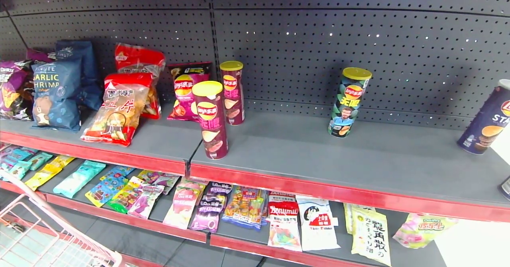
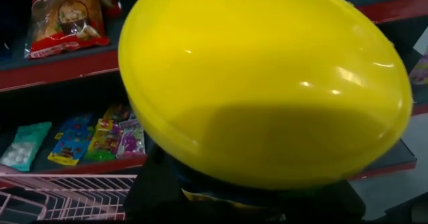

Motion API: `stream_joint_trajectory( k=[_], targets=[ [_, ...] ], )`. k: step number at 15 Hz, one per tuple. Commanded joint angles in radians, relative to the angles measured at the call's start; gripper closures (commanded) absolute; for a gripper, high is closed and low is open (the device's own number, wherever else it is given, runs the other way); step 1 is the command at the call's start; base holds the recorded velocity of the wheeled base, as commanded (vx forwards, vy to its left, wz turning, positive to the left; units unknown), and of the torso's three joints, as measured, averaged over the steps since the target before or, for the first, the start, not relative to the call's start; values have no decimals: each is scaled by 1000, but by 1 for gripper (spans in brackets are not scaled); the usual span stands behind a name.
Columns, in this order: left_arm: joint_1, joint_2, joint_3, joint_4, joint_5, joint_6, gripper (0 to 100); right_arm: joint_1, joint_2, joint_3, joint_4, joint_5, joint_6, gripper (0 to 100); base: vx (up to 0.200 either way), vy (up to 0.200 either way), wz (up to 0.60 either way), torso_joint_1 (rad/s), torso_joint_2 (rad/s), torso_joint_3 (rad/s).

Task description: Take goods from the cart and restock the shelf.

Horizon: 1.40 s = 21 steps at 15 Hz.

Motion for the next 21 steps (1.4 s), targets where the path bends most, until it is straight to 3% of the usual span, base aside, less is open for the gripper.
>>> stream_joint_trajectory(
  k=[1,11,17,21],
  targets=[
    [0,19,-2,-1,0,9,100,1,1,0,0,1,-2,0,0,0,0,0,0,0],
    [-5,8,-1,-1,-6,13,100,1,1,0,0,1,-2,0,60,0,0,-2,2,1],
    [-3,-94,54,2,-8,78,100,1,3,-3,1,4,-54,0,0,0,0,0,0,0],
    [0,-70,15,0,34,79,100,1,4,-3,0,10,-63,0,0,0,0,0,0,0]
  ],
)
